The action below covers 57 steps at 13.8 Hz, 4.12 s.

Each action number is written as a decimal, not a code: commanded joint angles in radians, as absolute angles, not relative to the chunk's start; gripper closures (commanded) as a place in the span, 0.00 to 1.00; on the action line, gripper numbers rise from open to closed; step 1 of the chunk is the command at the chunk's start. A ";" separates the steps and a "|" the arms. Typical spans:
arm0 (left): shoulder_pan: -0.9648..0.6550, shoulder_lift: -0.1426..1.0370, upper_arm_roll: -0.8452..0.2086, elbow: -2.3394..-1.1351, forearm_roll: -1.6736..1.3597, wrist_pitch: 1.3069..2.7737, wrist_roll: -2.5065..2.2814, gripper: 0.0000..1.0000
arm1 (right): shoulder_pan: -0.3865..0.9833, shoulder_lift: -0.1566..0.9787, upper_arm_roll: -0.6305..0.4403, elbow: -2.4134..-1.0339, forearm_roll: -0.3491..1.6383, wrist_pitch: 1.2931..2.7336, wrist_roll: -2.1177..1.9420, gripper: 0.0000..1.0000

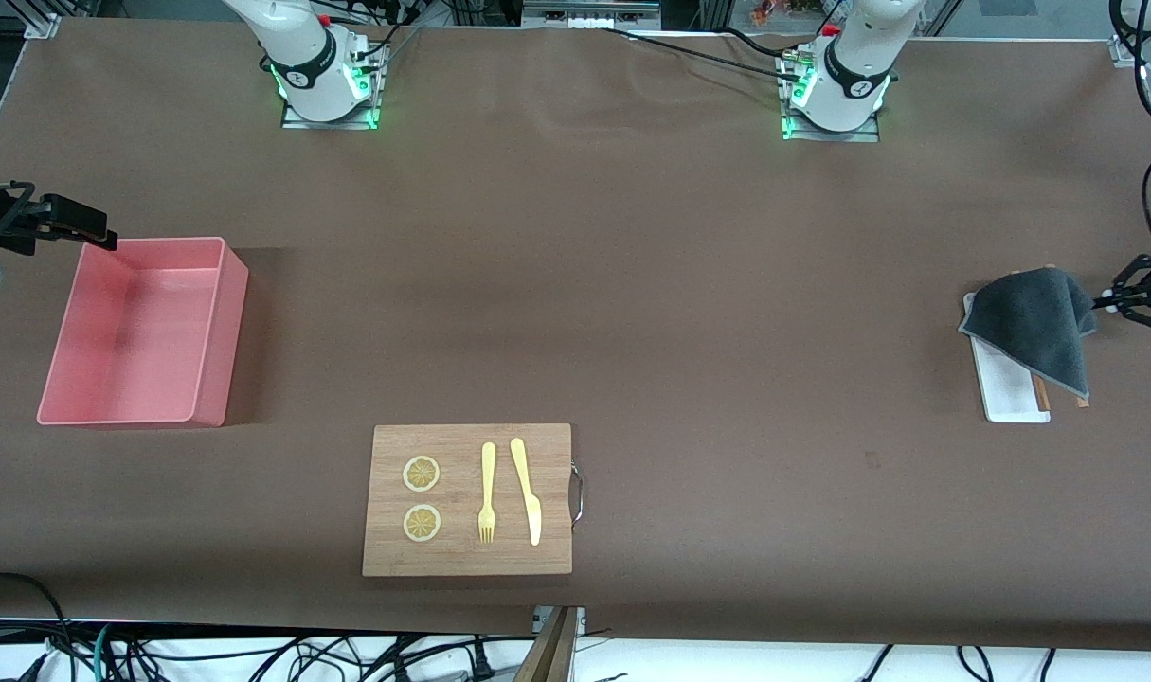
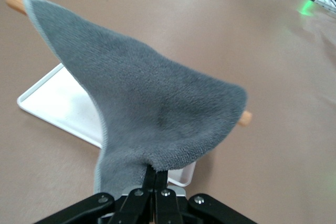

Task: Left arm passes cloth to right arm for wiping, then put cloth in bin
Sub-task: 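Lift the cloth with the left gripper while the right gripper reaches center, then hold the hanging cloth out toward the right gripper with the left gripper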

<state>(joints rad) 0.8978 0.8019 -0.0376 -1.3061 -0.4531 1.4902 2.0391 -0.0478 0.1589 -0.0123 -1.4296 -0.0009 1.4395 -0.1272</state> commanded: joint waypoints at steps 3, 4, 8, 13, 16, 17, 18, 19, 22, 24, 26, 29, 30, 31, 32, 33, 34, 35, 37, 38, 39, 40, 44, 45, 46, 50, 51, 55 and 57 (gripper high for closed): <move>0.876 0.547 -0.055 -1.324 -0.286 1.419 1.772 1.00 | -0.051 0.179 -0.008 -1.431 0.005 1.420 -0.124 0.00; 0.846 0.502 -0.055 -1.322 -0.258 1.392 1.697 1.00 | -0.051 0.183 -0.008 -1.431 0.005 1.416 -0.126 0.00; 0.700 0.370 -0.058 -1.322 -0.198 1.315 1.398 1.00 | -0.043 0.186 -0.002 -1.431 0.006 1.404 -0.106 0.00; 0.488 0.293 -0.061 -1.319 -0.198 1.261 1.015 1.00 | 0.021 0.227 0.002 -1.425 0.018 1.428 0.018 0.00; 0.312 0.279 -0.063 -1.313 -0.218 1.247 0.756 1.00 | 0.064 0.258 0.002 -1.424 0.061 1.476 0.128 0.00; 0.258 0.281 -0.066 -1.312 -0.235 1.249 0.676 1.00 | 0.078 0.267 0.002 -1.424 0.069 1.486 0.171 0.00; 0.218 0.281 -0.078 -1.313 -0.289 1.253 0.604 1.00 | 0.093 0.275 0.002 -1.424 0.071 1.500 0.202 0.00; 0.195 0.288 -0.087 -1.313 -0.357 1.259 0.531 1.00 | 0.104 0.285 0.002 -1.424 0.078 1.515 0.224 0.00; 0.068 0.296 -0.097 -1.315 -0.469 1.388 0.266 1.00 | 0.133 0.317 0.002 -1.424 0.168 1.571 0.349 0.00; -0.042 0.305 -0.098 -1.315 -0.523 1.506 0.058 1.00 | 0.162 0.339 0.002 -1.424 0.218 1.614 0.454 0.00; -0.138 0.311 -0.098 -1.315 -0.566 1.638 -0.073 1.00 | 0.189 0.363 0.002 -1.424 0.276 1.655 0.552 0.00; -0.231 0.331 -0.100 -1.318 -0.736 1.784 -0.091 1.00 | 0.244 0.394 0.002 -1.424 0.322 1.735 0.701 0.00; -0.241 0.337 -0.100 -1.318 -0.788 1.816 -0.091 1.00 | 0.261 0.406 0.002 -1.424 0.365 1.758 0.739 0.00; -0.256 0.339 -0.100 -1.318 -0.837 1.834 -0.091 1.00 | 0.273 0.422 0.002 -1.424 0.420 1.779 0.767 0.00; -0.258 0.339 -0.100 -1.318 -0.886 1.853 -0.091 1.00 | 0.282 0.434 0.002 -1.424 0.460 1.804 0.796 0.00; -0.258 0.339 -0.100 -1.319 -0.938 1.861 -0.081 1.00 | 0.294 0.442 0.002 -1.424 0.472 1.827 0.830 0.00; -0.262 0.341 -0.100 -1.322 -0.978 1.859 -0.071 1.00 | 0.305 0.446 0.002 -1.425 0.474 1.845 0.856 0.00; -0.271 0.341 -0.103 -1.322 -0.998 1.859 -0.061 1.00 | 0.317 0.451 0.002 -1.425 0.474 1.862 0.876 0.00; -0.294 0.342 -0.113 -1.321 -1.047 1.859 -0.041 1.00 | 0.348 0.462 0.002 -1.425 0.503 1.897 0.919 0.00; -0.299 0.344 -0.114 -1.321 -1.087 1.859 -0.041 1.00 | 0.365 0.463 0.002 -1.424 0.520 1.923 0.951 0.00; -0.301 0.344 -0.114 -1.322 -1.123 1.859 -0.040 1.00 | 0.379 0.463 0.002 -1.425 0.531 1.951 0.986 0.00; -0.302 0.344 -0.114 -1.324 -1.159 1.859 -0.040 1.00 | 0.386 0.466 0.002 -1.425 0.543 1.972 1.012 0.00; -0.311 0.345 -0.114 -1.324 -1.287 1.878 -0.038 1.00 | 0.396 0.469 0.002 -1.424 0.623 2.005 1.025 0.00; -0.313 0.345 -0.114 -1.325 -1.342 1.884 -0.040 1.00 | 0.396 0.469 0.002 -1.424 0.632 2.008 1.025 0.00; -0.314 0.345 -0.114 -1.333 -1.391 1.890 -0.040 1.00 | 0.399 0.469 0.002 -1.422 0.649 2.009 1.026 0.00; -0.322 0.356 -0.114 -1.341 -1.425 1.890 -0.043 1.00 | 0.416 0.469 0.002 -1.420 0.696 2.060 1.037 0.00; -0.336 0.363 -0.112 -1.336 -1.419 1.891 -0.040 1.00 | 0.416 0.469 0.002 -1.419 0.696 2.063 1.035 0.00; -0.342 0.365 -0.112 -1.341 -1.304 1.856 0.037 1.00 | 0.416 0.471 0.002 -1.405 0.696 2.071 1.028 0.00; -0.342 0.367 -0.112 -1.339 -1.226 1.795 0.060 1.00 | 0.416 0.483 0.002 -1.375 0.698 2.069 1.031 0.00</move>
